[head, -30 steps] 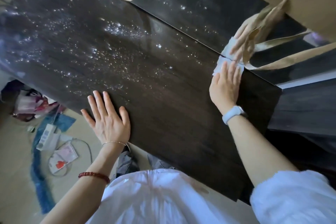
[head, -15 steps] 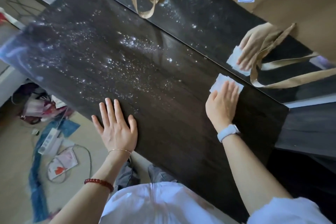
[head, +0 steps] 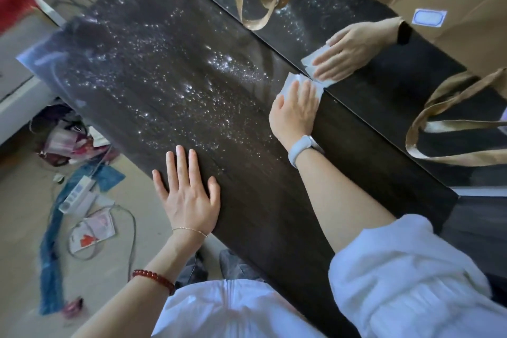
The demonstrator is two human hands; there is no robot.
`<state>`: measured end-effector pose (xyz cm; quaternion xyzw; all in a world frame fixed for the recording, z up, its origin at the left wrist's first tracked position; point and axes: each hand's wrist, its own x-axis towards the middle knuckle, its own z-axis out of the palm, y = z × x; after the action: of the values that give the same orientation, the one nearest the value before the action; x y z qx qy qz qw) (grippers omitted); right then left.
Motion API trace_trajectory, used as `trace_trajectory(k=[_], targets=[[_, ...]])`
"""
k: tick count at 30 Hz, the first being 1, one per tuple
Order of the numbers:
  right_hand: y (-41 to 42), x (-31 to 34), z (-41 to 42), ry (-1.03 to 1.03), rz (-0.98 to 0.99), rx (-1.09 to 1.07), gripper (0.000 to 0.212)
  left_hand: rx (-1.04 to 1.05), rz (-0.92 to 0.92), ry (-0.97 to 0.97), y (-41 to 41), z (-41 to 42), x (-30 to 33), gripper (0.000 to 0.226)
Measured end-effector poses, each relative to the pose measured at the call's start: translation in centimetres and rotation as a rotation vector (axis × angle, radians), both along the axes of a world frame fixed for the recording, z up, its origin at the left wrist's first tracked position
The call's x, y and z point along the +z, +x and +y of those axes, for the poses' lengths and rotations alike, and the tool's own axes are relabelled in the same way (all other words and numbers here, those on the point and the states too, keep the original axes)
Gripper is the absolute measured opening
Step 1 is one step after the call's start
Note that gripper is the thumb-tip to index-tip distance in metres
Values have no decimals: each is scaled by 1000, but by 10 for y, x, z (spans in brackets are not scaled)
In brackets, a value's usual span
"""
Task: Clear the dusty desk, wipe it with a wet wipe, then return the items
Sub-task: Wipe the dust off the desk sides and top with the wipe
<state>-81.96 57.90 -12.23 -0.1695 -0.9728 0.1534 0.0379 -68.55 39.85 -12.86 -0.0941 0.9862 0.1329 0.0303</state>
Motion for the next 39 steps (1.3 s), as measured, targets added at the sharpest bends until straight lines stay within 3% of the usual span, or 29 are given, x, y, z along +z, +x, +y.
trace_trajectory(k=[3,6,12,15,17,22,26,30,35,39], targets=[[-23,-3,0,12,-68,195,50,-5,0,-9,0,-1,0,63],[-9,-6,22,-10,-69,213,48,-5,3,1,0,0,-1,64],[82,5,82,7,-39,-158,50,0,4,15,0,0,-1,64],[90,10,86,-25,-63,-380,50,-6,1,16,0,0,-1,64],[80,10,78,-4,-67,-417,48,-4,-3,13,0,0,-1,64],[30,10,41,-7,45,-272,46,-1,-3,15,1,0,0,64],[-7,5,8,14,21,-2,56,3,11,14,1,0,-1,63],[-1,6,14,-3,-63,87,50,4,4,4,0,1,-2,64],[71,8,69,-14,-73,-72,47,-2,-15,1,1,0,-1,64],[131,11,119,45,-86,-289,66,-2,-14,19,2,1,1,66]])
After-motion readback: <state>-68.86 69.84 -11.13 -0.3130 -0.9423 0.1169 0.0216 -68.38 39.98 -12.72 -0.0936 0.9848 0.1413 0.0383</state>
